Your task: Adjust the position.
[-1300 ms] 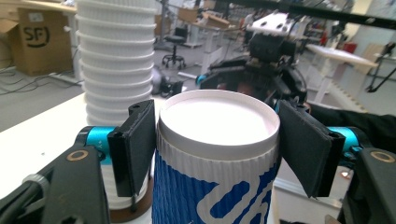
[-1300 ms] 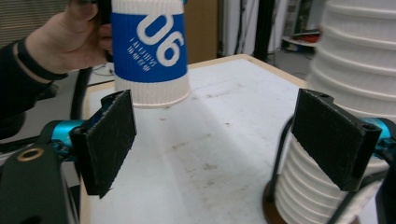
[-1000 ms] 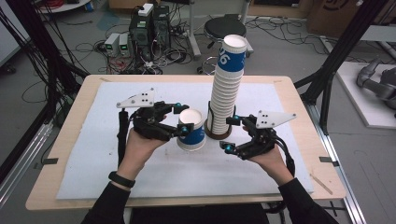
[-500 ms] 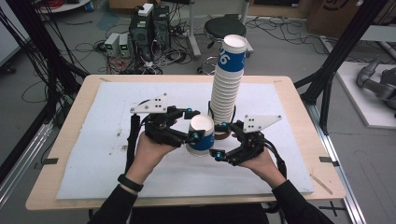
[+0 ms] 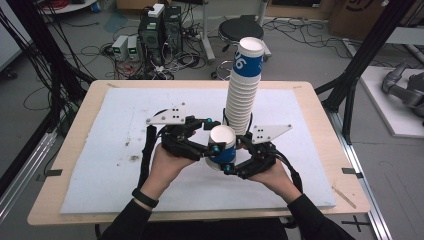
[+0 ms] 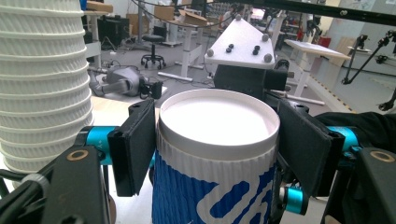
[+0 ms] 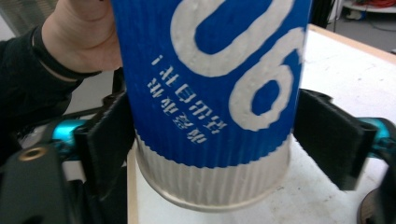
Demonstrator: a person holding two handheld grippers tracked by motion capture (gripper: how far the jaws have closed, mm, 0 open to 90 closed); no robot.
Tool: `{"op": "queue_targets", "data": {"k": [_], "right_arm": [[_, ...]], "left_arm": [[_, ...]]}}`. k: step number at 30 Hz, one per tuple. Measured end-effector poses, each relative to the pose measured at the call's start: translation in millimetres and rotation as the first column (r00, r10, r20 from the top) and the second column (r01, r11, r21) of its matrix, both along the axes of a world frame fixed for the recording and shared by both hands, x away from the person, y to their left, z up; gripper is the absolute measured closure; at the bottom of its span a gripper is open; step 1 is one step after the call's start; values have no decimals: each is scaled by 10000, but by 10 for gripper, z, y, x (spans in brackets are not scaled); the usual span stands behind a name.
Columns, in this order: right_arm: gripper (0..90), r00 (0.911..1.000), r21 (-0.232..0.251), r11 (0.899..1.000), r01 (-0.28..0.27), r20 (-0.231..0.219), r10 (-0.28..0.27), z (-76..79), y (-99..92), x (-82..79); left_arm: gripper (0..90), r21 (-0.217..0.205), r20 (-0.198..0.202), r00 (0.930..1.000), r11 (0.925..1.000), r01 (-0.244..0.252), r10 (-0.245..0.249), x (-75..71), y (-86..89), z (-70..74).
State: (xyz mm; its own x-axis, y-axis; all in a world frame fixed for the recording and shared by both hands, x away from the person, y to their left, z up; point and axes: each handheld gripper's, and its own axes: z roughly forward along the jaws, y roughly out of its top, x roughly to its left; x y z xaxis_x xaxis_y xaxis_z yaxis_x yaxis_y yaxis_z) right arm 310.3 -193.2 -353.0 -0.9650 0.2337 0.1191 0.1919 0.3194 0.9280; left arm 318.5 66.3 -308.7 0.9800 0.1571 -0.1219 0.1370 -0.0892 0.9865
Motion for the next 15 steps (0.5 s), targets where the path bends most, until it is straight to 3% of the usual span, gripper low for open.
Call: {"op": "queue_targets", "data": {"k": [7,12,15], "right_arm": [[230,9997,-280,9994,-185,132,189,13,-24,15],[240,9993,-650,9972,-369,38,372,27,-35,19],[244,9988,-973,9940,-494,-24,494,27,-23,14]], "left_arm": [[299,285,-30,10000,9996,-52,53,4,17,22],[242,1120,-3,10000,9937,-5,6,-12,23,104],[230,1711,-104,9999,9852,34,-16,-23,26,148]]}}
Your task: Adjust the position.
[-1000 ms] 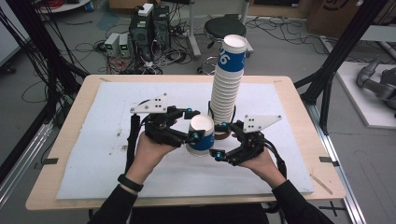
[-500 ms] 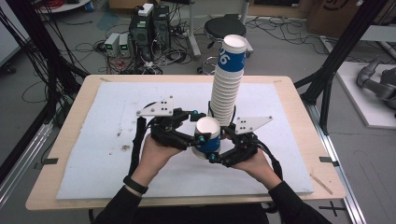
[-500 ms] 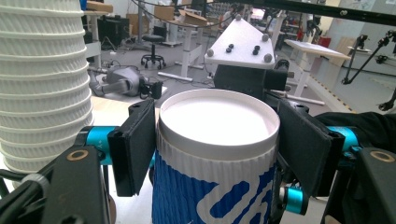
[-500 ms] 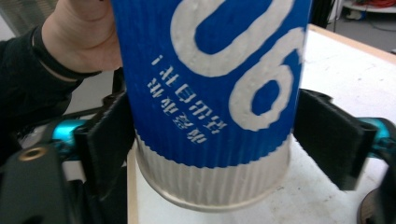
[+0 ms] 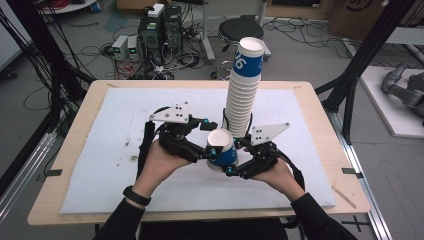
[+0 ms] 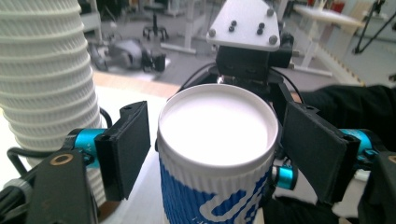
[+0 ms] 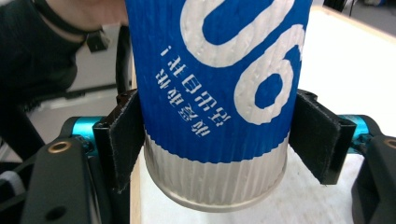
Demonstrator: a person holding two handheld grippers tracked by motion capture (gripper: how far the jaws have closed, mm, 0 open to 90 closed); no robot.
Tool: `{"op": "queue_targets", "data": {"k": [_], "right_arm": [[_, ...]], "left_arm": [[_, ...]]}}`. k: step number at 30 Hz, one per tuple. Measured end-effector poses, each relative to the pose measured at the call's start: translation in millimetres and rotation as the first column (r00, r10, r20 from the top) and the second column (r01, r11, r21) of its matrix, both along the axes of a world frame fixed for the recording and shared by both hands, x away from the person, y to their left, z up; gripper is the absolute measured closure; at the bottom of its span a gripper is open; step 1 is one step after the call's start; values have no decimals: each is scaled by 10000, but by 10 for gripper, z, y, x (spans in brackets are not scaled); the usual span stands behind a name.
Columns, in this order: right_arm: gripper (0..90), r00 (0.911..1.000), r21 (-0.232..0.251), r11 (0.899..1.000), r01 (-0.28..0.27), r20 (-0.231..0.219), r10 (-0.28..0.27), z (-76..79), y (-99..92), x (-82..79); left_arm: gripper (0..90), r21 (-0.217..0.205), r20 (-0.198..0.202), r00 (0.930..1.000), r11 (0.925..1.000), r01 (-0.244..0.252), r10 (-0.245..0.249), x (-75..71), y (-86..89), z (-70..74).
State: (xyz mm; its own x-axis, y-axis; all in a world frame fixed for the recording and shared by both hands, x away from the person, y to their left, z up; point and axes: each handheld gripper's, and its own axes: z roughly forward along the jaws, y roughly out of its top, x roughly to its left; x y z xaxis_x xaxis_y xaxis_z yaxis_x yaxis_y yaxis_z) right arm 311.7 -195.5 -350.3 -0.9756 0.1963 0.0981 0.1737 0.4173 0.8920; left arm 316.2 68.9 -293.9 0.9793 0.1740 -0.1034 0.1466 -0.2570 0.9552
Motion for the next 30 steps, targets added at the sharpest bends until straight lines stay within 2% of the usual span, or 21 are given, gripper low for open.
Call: {"op": "queue_targets", "data": {"k": [1,3,6,9,11,13,16,19,22,27,30], "right_arm": [[244,10000,-297,9995,-83,19,84,0,17,-4],[246,9998,-554,9983,-174,57,177,-1,40,-17],[248,9995,-820,9963,-261,139,274,3,62,-26],[247,9993,-1087,9934,-356,109,370,-7,79,-27],[247,9989,-1158,9924,-414,167,436,-6,87,-35],[244,9987,-1254,9912,-433,215,464,0,92,-42],[208,9990,-1125,9929,-398,167,419,4,87,-41],[198,9995,-699,9971,-300,34,303,25,61,-35],[198,9999,-87,9999,-98,-139,97,58,12,-23],[187,9998,823,9965,122,-186,-107,105,-65,-25],[187,9997,1146,9933,170,-214,-147,119,-86,-31]], "left_arm": [[228,152,-9,10000,9999,62,-62,-1,-1,7],[228,689,-152,9995,9973,273,-263,-5,-14,14],[228,1539,-141,9993,9874,378,-360,-14,-52,10],[237,1981,-250,9982,9785,576,-537,-19,-99,-15],[277,2291,-234,9980,9714,618,-580,-16,-118,-38],[288,2225,-278,9977,9727,662,-615,-7,-117,-46],[288,2024,-316,9973,9767,707,-657,8,-93,-42],[289,1500,-325,9971,9860,727,-685,25,-46,-47],[291,628,-397,9971,9957,681,-657,53,23,-54],[293,-323,-317,9975,9976,615,-625,56,86,-37],[293,-568,-314,9977,9966,589,-608,61,99,-38]]}}
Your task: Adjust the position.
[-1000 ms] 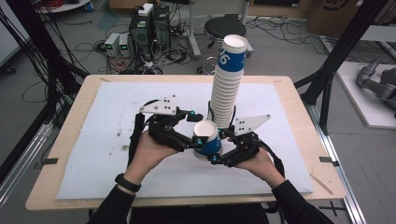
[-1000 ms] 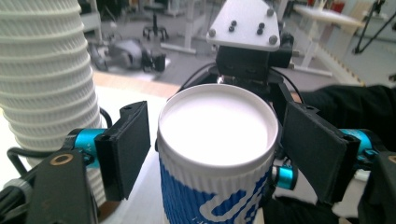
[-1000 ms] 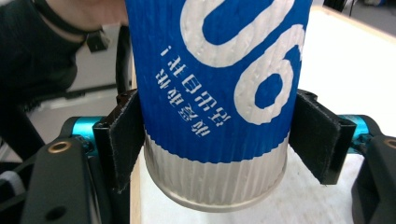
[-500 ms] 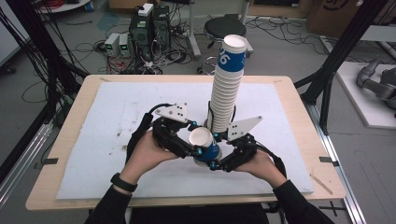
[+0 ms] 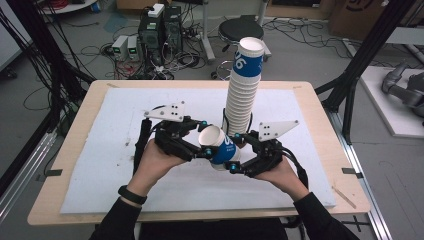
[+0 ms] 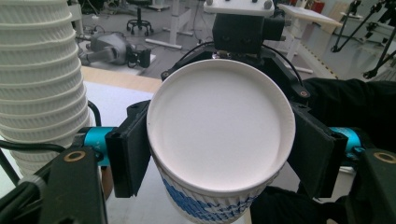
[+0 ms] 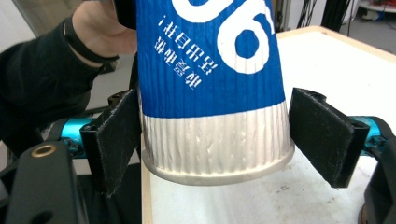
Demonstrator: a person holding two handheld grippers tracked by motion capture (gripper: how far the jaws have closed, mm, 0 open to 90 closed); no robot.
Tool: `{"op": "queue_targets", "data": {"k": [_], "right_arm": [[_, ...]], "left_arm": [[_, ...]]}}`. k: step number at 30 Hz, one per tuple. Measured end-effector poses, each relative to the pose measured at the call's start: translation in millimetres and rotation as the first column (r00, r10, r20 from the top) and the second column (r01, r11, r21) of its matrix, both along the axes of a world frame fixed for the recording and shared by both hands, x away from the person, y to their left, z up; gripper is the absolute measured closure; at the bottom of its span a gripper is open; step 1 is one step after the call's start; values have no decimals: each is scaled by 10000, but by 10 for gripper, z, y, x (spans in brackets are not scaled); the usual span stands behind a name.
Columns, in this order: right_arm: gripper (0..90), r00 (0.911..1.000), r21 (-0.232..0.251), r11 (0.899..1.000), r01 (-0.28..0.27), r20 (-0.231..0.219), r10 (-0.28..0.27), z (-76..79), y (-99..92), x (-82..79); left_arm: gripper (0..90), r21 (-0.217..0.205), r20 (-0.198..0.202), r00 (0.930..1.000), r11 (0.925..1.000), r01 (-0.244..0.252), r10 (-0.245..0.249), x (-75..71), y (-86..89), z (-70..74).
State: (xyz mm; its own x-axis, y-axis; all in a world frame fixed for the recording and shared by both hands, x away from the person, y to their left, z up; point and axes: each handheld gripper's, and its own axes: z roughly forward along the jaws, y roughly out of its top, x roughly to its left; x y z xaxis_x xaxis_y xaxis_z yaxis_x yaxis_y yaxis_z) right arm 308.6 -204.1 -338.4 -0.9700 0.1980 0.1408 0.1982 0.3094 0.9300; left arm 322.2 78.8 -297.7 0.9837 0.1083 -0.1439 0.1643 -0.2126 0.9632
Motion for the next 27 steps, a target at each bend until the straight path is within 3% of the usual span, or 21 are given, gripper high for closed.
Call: {"op": "queue_targets", "data": {"k": [11,16,22,27], "right_arm": [[145,9997,264,9995,165,-186,-160,-27,28,0],[150,9996,272,9993,251,-150,-247,-42,56,-5],[204,10000,43,10000,54,-64,-54,-18,-4,14],[224,9999,-508,9986,-168,4,169,-7,-9,27]], "left_arm": [[295,-1026,-130,9997,9945,-197,185,14,56,-9],[294,-1125,-108,9998,9935,-175,164,10,23,-33],[295,-805,-124,9999,9967,-107,98,7,21,-36],[282,224,-98,9999,9997,-46,48,-10,12,-7]]}}
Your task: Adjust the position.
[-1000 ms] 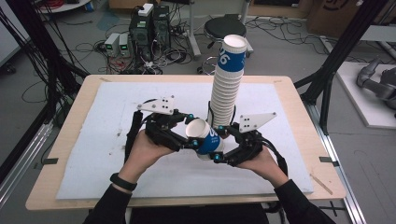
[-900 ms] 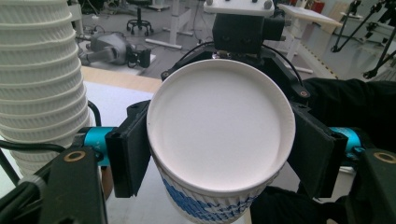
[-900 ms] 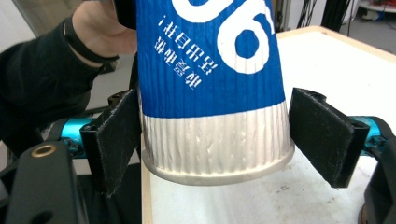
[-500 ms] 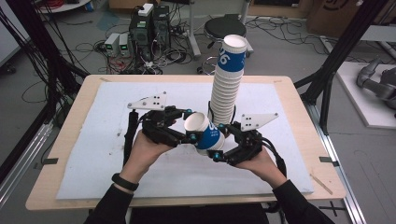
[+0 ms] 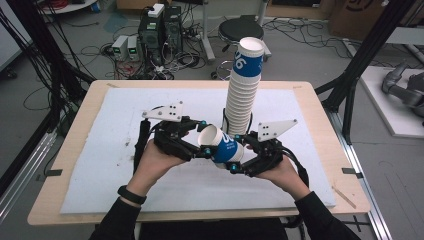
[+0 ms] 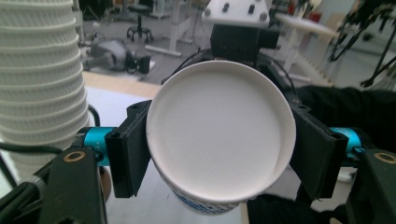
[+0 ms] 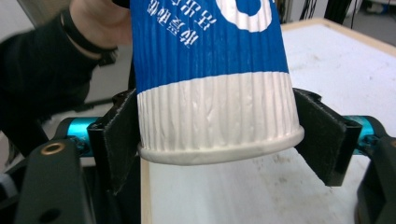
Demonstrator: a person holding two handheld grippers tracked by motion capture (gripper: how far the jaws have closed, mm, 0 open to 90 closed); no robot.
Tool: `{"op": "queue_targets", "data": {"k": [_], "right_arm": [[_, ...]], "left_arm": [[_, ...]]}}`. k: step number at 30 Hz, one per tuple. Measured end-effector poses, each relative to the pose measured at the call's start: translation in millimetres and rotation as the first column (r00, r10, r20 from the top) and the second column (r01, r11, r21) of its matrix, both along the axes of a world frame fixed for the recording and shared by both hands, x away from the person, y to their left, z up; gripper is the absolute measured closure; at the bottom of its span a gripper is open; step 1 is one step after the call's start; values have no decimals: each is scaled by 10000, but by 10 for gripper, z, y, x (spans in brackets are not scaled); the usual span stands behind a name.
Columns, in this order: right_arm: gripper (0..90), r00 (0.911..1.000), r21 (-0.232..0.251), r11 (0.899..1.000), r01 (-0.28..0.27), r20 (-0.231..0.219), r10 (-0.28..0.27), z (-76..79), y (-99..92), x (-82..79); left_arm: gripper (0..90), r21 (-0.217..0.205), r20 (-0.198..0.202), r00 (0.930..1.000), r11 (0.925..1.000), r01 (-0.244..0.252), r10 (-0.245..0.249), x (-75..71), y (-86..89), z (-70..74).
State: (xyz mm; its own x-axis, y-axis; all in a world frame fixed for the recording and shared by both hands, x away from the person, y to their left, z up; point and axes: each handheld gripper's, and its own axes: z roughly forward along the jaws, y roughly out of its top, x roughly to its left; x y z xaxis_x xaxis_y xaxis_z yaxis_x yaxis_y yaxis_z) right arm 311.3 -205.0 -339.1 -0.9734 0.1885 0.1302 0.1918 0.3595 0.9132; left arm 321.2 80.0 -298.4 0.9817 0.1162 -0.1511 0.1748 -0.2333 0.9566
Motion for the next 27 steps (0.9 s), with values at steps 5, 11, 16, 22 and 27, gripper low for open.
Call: {"op": "queue_targets", "data": {"k": [5,11,16,22,27], "right_arm": [[231,9999,-635,9979,-119,-124,112,3,-9,17],[232,9995,-1536,9877,-282,63,295,14,23,-2],[231,9986,-1974,9792,-469,165,512,14,55,-20],[181,9992,-1721,9845,-341,126,368,34,31,-11],[179,9997,-222,9995,231,-49,-233,122,-85,8]], "left_arm": [[237,1016,63,10000,9948,-61,55,-18,-5,39],[234,2373,111,9998,9714,131,-161,-51,-63,47],[290,2842,33,9990,9579,414,-442,-47,-105,3],[294,2044,-34,9984,9772,566,-572,14,-35,-17],[295,552,28,9994,9979,334,-336,47,59,-18]]}}
